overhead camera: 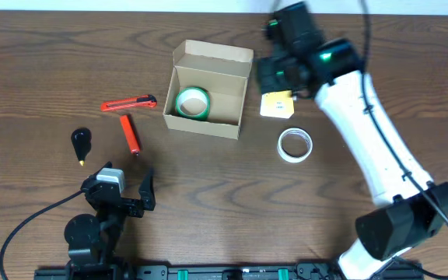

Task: Pack container
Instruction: 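Move the right gripper to the white tape roll and grasp it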

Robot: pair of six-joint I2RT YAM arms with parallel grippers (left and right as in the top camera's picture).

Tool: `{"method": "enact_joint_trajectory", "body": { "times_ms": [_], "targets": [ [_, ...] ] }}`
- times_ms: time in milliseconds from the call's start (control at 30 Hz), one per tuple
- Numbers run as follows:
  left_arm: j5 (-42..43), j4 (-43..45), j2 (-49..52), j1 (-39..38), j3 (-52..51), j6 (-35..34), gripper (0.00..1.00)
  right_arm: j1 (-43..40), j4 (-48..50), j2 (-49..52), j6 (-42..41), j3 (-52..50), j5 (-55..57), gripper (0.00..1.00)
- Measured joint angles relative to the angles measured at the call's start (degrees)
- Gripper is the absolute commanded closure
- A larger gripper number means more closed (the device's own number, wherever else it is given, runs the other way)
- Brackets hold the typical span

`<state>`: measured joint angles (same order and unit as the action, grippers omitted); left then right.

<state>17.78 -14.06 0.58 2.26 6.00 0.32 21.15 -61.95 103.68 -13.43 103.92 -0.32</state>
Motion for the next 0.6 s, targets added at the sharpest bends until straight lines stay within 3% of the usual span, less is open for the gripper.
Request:
{"method": "enact_joint_trajectory", "body": {
  "times_ms": [233, 600],
  "targets": [
    [-0.02, 0.00, 0.00, 0.00, 0.00, 0.00, 0.05, -8.98, 5.05, 0.37, 2.45, -15.37, -0.39, 0.43],
    [0.00, -0.04, 0.00, 0.00, 0.00, 0.00, 0.05, -10.38, 18.51, 1.07, 5.01, -34.73, 0.96, 0.42]
  ]
}}
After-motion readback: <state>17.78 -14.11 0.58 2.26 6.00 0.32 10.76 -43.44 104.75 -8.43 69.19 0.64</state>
